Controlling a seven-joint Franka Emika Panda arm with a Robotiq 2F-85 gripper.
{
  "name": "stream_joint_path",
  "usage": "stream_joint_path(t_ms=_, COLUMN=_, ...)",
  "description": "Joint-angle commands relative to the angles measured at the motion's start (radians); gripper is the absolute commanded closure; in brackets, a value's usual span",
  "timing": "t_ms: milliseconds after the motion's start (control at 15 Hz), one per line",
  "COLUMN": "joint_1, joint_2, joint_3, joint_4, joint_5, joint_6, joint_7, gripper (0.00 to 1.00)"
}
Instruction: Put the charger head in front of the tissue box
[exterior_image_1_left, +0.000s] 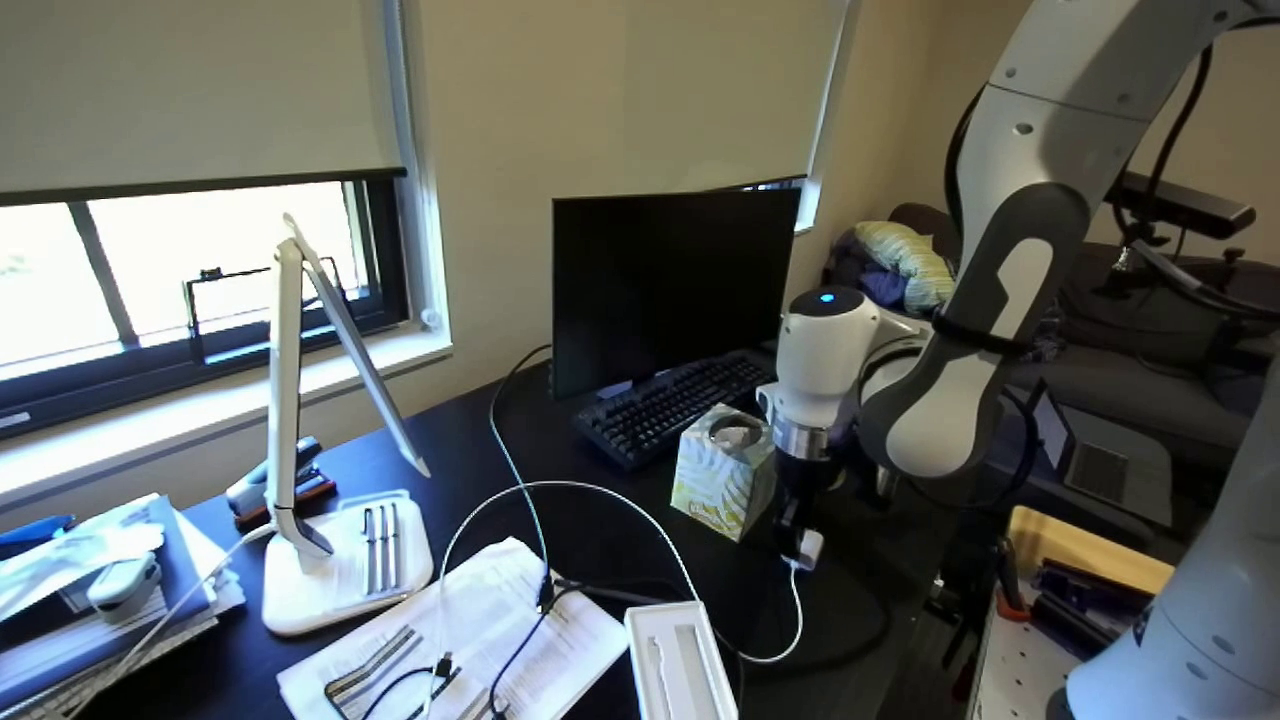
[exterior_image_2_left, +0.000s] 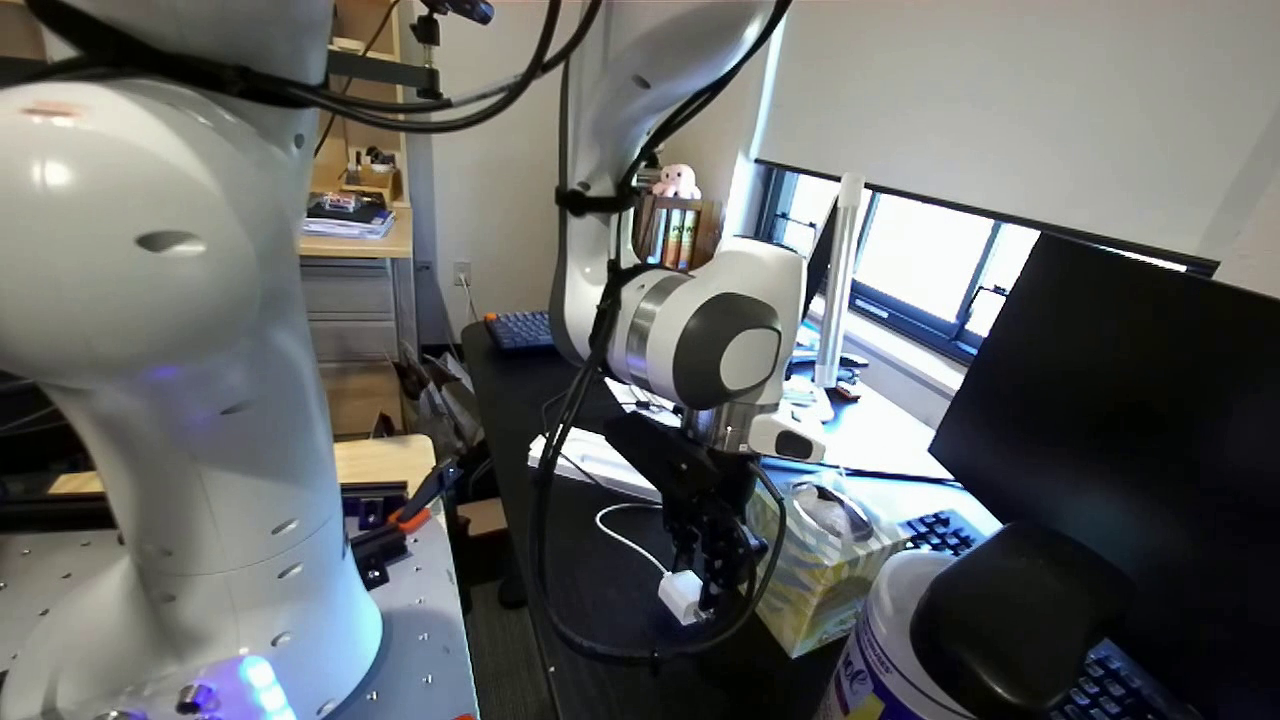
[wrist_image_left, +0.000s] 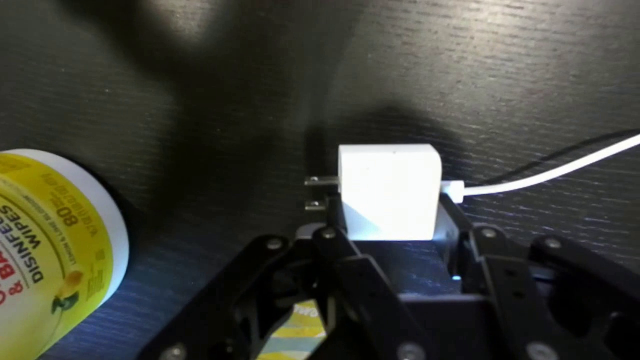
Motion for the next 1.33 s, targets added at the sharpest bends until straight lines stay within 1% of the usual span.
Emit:
stream_joint_path(t_ms=0, joint_1=-0.001, joint_2=0.014, joint_3=-0.001, joint_4=-0.014, joint_5=0.013, joint_6=0.045, joint_7=0.031, gripper=0.29)
stream_joint_path(t_ms=67, joint_1=-0.003, joint_2=0.013, joint_3=0.001, joint_4=-0.015, joint_5=0.015, joint_6=0.043, joint_7=0.032, gripper=0.25)
stream_joint_path(t_ms=200, joint_1=-0.004, joint_2=0.001, joint_3=0.004, joint_4=-0.016, joint_5=0.020, joint_6=0.038, joint_7=0.040, gripper=0.12)
stream_joint_path(t_ms=267, joint_1=-0.014, joint_2=-0.010, joint_3=0.021, joint_4=-0.021, joint_5=0.040, joint_6=0.031, joint_7=0.025, gripper=0.05)
stream_joint_path(t_ms=400, joint_1=-0.024, joint_2=-0.034, joint_3=0.046, joint_4=-0.027, joint_5=0.080, joint_6=0.021, joint_7=0.015, gripper=0.00)
stream_joint_path(t_ms=467, joint_1=0.007, joint_2=-0.053, joint_3=0.038, joint_4=-0.035, joint_5=0.154, joint_6=0.012, joint_7=-0.025, gripper=0.00)
stream_joint_path(t_ms=533, joint_1=0.018, joint_2=-0.081, joint_3=0.039, joint_4=-0.038, joint_5=0.174, joint_6=0.003, joint_7=-0.012, gripper=0.00)
stream_joint_path(t_ms=867, joint_1=0.005, joint_2=-0.221, joint_3=0.127, joint_4=-0.035, joint_5=0.373, joint_6=-0.061, joint_7=-0.084, gripper=0.00)
stream_joint_path(t_ms=933, joint_1=0.011, joint_2=-0.248, joint_3=0.128, joint_4=-0.027, joint_5=0.382, joint_6=-0.092, joint_7=-0.085, gripper=0.00)
stream_joint_path(t_ms=1200, joint_1=0.022, joint_2=-0.367, joint_3=0.152, joint_4=0.003, joint_5=0.491, joint_6=-0.268, joint_7=-0.165, gripper=0.00)
stream_joint_path(t_ms=1267, joint_1=0.023, joint_2=-0.394, joint_3=0.152, joint_4=0.012, joint_5=0.497, joint_6=-0.300, joint_7=-0.163, gripper=0.00)
